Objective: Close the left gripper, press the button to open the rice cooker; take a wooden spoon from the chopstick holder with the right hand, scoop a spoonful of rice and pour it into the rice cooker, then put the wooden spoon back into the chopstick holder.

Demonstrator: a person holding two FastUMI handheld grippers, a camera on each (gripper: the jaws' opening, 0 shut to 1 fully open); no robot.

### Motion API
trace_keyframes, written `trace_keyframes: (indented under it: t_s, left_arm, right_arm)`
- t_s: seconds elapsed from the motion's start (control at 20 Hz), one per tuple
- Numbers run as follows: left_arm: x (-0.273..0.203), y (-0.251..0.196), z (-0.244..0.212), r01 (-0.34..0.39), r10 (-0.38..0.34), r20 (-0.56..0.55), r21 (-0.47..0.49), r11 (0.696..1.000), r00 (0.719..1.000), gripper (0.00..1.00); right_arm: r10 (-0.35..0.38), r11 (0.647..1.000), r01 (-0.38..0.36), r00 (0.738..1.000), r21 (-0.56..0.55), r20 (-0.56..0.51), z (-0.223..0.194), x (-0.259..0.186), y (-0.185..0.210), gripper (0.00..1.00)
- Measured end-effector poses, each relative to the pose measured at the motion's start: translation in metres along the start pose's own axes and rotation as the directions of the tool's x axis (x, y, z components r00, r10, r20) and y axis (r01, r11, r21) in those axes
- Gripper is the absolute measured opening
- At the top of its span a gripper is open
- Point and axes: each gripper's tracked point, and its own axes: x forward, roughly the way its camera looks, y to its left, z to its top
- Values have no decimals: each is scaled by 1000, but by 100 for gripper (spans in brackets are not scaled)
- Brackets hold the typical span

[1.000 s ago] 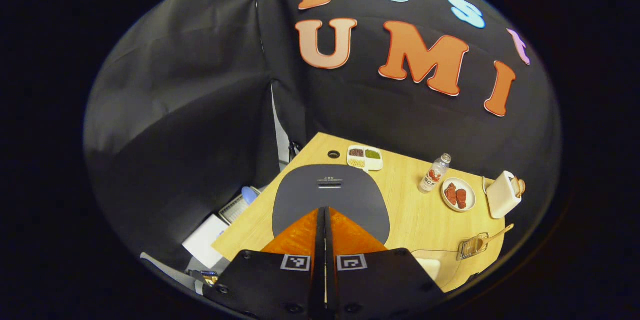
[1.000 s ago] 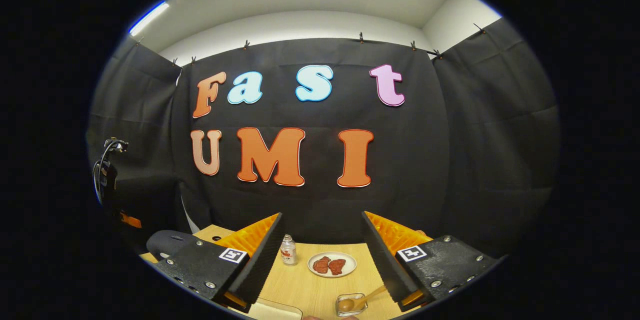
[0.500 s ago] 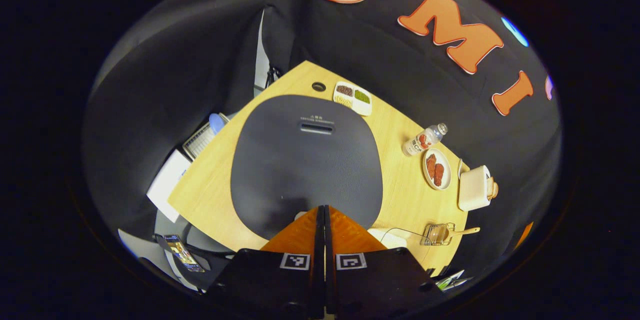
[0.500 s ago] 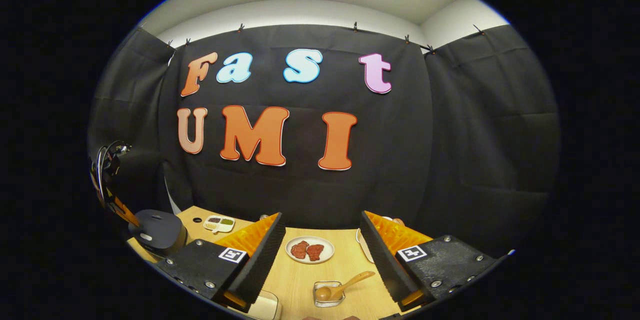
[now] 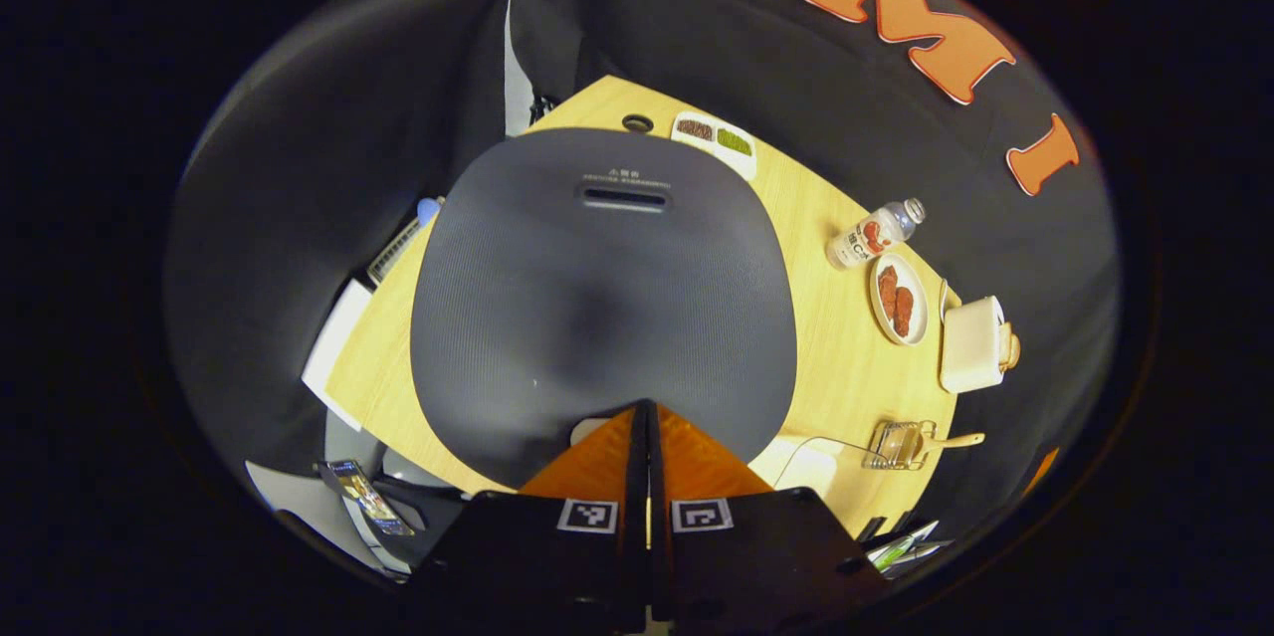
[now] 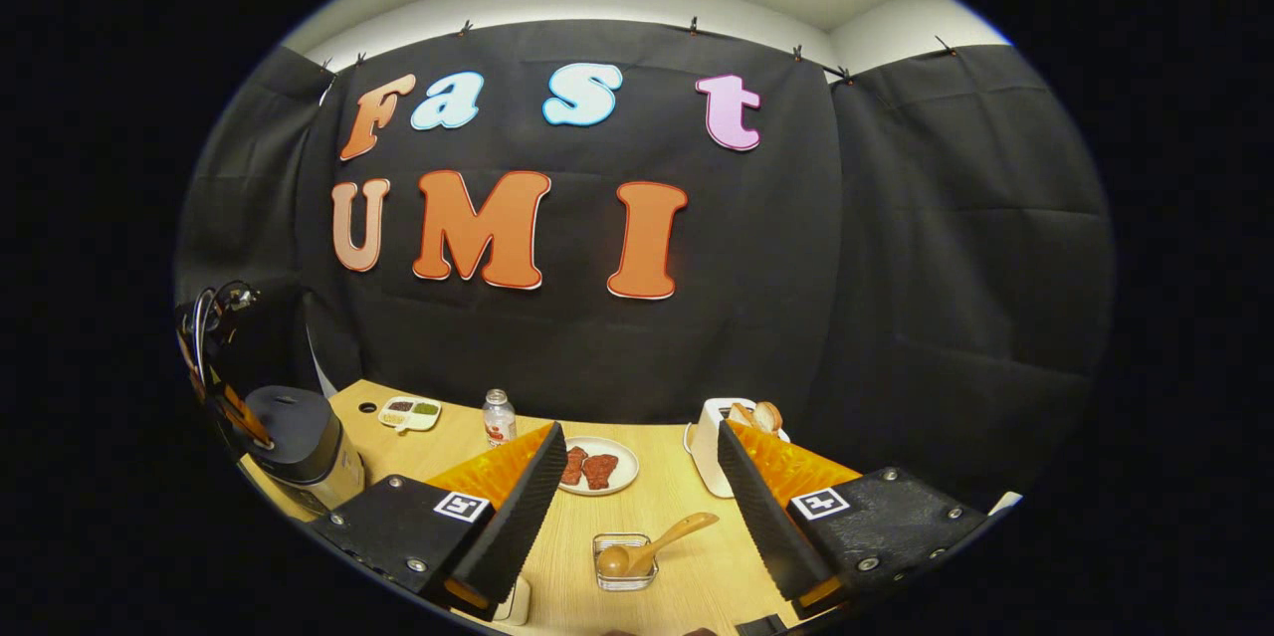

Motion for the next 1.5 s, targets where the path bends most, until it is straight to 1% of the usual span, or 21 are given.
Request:
trace_keyframes:
  t_s: [0.1, 0.15, 0.2, 0.25, 0.35, 0.45, 0.6, 0.7, 0.85, 0.95, 1.05, 1.1, 1.15, 1.2, 1.25, 1.3, 1.35, 1.4, 1.5]
  left_arm:
    - [-2, -1, -1, 53, -53, 18, -32, 998, 998, 7]
    - [-7, -2, 1, 91, -89, 46, -42, 995, 995, 7]
    - [-10, 1, 4, 111, -107, 87, -51, 993, 991, 7]
    - [-18, -1, 8, 143, -134, 143, -53, 988, 981, 6]
    - [-43, -5, 23, 181, -169, 277, -20, 983, 946, 6]
    - [-69, -5, 44, 159, -164, 400, 45, 986, 902, 6]
    - [-111, -10, 62, 64, -118, 558, 116, 991, 821, 6]
    - [-134, -14, 65, 16, -97, 631, 133, 991, 770, 6]
    - [-164, -23, 59, -46, -79, 729, 150, 988, 680, 5]
    - [-184, -28, 50, -117, -51, 786, 155, 981, 616, 5]
    - [-202, -44, 42, -150, -64, 819, 181, 972, 571, 6]
    - [-208, -50, 37, -159, -75, 827, 194, 968, 558, 18]
    - [-212, -56, 32, -166, -83, 832, 206, 964, 549, 24]
    - [-218, -60, 26, -177, -86, 836, 213, 961, 541, 37]
    - [-221, -63, 22, -190, -82, 841, 215, 958, 534, 43]
    - [-224, -65, 16, -204, -75, 842, 214, 955, 534, 55]
    - [-225, -64, 10, -228, -47, 845, 197, 954, 532, 67]
    - [-226, -63, 3, -249, -26, 846, 186, 951, 532, 71]
    - [-225, -65, -10, -278, 8, 846, 166, 946, 533, 77]
  right_arm:
    - [14, 1000, -14, 1000, 19, -26, -10, 4, 3, 95]
    - [25, 999, -24, 999, 21, -39, -16, 7, 5, 95]
    - [31, 999, -30, 998, 14, -57, -23, 10, 5, 95]
    - [34, 999, -33, 997, 9, -75, -30, 14, 4, 95]
    - [38, 999, -36, 992, 14, -122, -46, 19, 1, 95]
    - [51, 998, -46, 984, 34, -171, -63, 24, 1, 95]
    - [56, 998, -47, 970, 44, -236, -87, 28, -2, 94]
    - [65, 997, -50, 958, 62, -280, -103, 30, -6, 94]
    - [85, 993, -54, 939, 100, -333, -125, 32, -11, 92]
    - [88, 992, -46, 923, 119, -374, -143, 37, -14, 91]
    - [86, 990, -32, 904, 135, -420, -162, 45, -18, 90]
    - [92, 989, -29, 895, 148, -437, -170, 48, -19, 90]
    - [93, 987, -22, 885, 159, -455, -177, 52, -21, 89]
    - [102, 985, -23, 876, 170, -472, -186, 56, -22, 89]
    - [105, 984, -20, 869, 177, -484, -193, 61, -24, 87]
    - [110, 983, -22, 861, 181, -496, -202, 69, -25, 86]
    - [116, 982, -23, 854, 186, -507, -210, 75, -25, 84]
    - [122, 980, -18, 842, 199, -526, -220, 83, -25, 82]
    - [154, 965, -6, 825, 264, -543, -233, 95, -19, 78]
